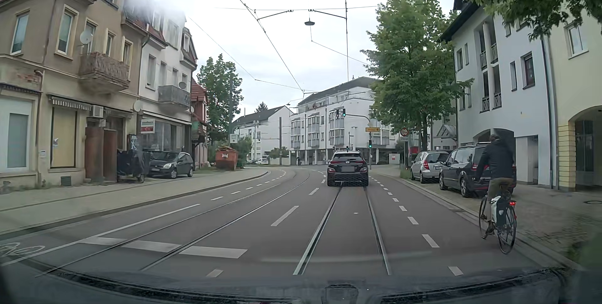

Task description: Follow the waypoints while adhering to traffic rules and regulations

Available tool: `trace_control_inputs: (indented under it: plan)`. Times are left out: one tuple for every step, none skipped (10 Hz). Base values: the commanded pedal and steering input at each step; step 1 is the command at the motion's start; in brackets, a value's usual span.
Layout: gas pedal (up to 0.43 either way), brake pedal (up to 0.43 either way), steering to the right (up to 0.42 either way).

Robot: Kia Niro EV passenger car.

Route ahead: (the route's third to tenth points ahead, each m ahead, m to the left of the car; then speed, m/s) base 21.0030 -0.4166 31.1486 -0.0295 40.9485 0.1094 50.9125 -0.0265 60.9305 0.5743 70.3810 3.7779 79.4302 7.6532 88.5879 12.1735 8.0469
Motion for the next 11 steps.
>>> trace_control_inputs:
  plan:
    - [0.13, 0.0, 0.041]
    - [0.13, 0.0, 0.034]
    - [0.13, 0.0, 0.03]
    - [0.13, 0.0, 0.028]
    - [0.13, 0.0, 0.026]
    - [0.13, 0.0, 0.026]
    - [0.13, 0.0, 0.027]
    - [0.13, 0.0, 0.028]
    - [0.13, 0.0, 0.028]
    - [0.13, 0.0, 0.028]
    - [0.13, 0.0, 0.028]
